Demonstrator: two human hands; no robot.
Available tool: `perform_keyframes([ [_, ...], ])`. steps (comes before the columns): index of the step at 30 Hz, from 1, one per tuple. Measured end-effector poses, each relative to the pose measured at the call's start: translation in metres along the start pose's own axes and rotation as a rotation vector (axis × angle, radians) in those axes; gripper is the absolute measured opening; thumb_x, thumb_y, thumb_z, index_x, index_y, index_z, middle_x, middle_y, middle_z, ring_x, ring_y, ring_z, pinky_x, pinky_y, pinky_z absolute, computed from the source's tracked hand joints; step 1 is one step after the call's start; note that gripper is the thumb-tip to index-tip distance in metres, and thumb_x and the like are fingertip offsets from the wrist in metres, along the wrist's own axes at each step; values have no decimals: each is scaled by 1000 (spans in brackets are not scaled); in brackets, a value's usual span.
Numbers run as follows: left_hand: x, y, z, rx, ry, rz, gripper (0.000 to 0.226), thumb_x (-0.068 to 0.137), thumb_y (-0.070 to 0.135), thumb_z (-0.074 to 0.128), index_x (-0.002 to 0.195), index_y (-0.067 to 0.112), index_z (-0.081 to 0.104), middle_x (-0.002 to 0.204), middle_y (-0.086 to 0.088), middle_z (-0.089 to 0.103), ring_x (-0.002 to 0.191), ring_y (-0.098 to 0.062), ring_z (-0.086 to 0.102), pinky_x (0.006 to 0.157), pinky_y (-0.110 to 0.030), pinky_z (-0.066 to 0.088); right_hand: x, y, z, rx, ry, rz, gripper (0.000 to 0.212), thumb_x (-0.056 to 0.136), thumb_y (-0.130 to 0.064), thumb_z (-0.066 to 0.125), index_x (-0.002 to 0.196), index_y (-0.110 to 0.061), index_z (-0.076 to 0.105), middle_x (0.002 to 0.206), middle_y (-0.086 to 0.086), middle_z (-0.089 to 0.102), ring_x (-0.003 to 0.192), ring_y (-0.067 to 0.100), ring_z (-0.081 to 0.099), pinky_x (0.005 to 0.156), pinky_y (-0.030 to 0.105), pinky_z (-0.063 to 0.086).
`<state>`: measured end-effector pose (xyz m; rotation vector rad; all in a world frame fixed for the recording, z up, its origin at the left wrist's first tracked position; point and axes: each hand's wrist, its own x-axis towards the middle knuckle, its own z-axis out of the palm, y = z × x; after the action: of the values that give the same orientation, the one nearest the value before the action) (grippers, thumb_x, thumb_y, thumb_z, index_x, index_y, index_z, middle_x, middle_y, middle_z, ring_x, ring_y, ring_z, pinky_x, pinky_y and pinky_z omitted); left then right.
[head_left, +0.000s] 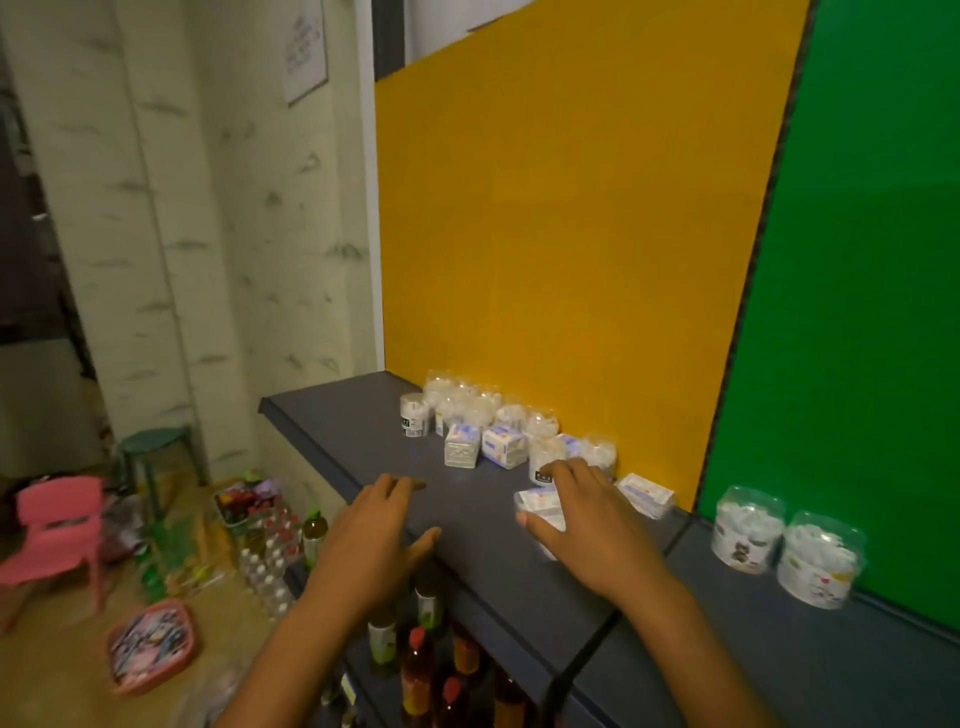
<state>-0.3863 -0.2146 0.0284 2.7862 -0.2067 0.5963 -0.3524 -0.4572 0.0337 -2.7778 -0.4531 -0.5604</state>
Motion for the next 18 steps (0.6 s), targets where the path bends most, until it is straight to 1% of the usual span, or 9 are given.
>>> perform_keyframes([
  [2,25,-8,0,0,11,-3,58,89,55,52,138,29,36,139,5,42,120,-15,49,95,-32,46,25,3,7,5,10,4,62,90,-66,45,138,-27,38,140,-5,43,129,17,41,96,32,44],
  [4,47,-13,3,-13,29,-1,57,89,53,53,138,29,37,138,4,43,116,-15,52,94,-32,47,49,7,12,15,23,1,61,89,-66,47,136,-28,39,139,-6,44,128,17,42,95,32,44],
  [7,74,-20,14,-38,40,-10,55,90,51,52,138,29,37,138,4,43,121,-15,48,97,-32,46,78,12,22,32,39,6,59,89,-64,49,136,-29,40,139,-7,44,126,15,43,96,30,43],
  [10,94,-26,34,-89,5,-6,55,91,50,52,139,30,36,140,5,42,123,-15,47,99,-32,44,98,14,37,48,28,25,59,90,-63,49,137,-29,38,140,-7,43,128,14,42,97,29,42],
  [13,108,-44,50,-159,-46,-6,54,90,49,53,138,31,37,141,6,41,121,-14,49,99,-31,45,114,12,50,42,18,46,58,90,-62,50,137,-29,39,139,-7,44,126,15,42,96,30,43],
  [18,144,-81,71,-259,-35,5,52,90,47,55,136,30,40,137,5,44,121,-14,49,97,-34,47,139,8,70,18,5,132,61,90,-60,52,140,-30,36,145,-7,41,131,14,42,101,30,43],
])
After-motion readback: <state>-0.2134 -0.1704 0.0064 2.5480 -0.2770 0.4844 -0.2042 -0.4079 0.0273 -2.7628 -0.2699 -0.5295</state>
